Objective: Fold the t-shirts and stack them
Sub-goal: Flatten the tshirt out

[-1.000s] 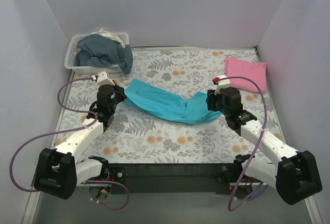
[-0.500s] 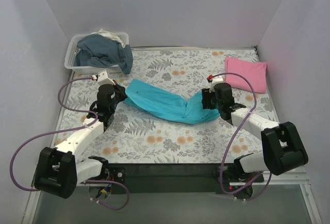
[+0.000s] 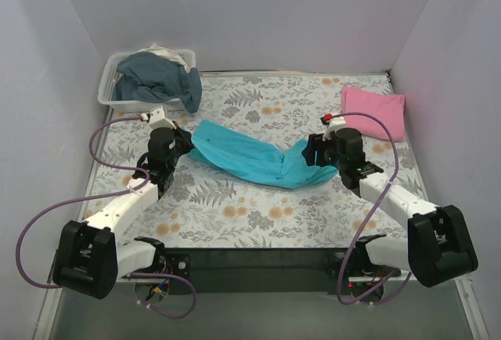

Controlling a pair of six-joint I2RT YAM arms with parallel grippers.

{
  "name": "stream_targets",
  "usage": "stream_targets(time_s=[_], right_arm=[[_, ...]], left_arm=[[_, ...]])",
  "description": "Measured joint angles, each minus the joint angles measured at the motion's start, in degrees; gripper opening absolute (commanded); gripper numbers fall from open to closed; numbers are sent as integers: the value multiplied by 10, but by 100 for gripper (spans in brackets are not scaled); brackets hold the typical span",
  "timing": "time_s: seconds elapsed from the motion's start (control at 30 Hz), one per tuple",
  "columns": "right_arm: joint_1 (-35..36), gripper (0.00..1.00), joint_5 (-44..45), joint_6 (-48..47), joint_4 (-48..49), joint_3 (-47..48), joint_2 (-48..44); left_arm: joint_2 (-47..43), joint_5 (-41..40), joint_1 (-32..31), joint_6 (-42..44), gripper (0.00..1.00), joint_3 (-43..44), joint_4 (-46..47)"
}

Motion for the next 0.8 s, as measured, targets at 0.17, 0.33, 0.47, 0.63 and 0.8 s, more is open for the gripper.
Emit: stream_targets(time_s=[0.17, 0.33, 0.47, 0.63, 0.8], right_arm=[[70, 54, -12, 7, 7, 8, 9], [109, 54, -8, 15, 10, 50, 75], [130, 54, 17, 18, 9, 69, 115], [149, 52, 64, 18, -6, 79, 129], [162, 42, 105, 18, -12, 92, 152]], left_arm=[[5, 5, 0, 0, 0, 0, 2], [7, 8, 0, 0, 0, 0, 2], [7, 8, 0, 0, 0, 0, 2], [7, 8, 0, 0, 0, 0, 2], [7, 8, 0, 0, 0, 0, 2]])
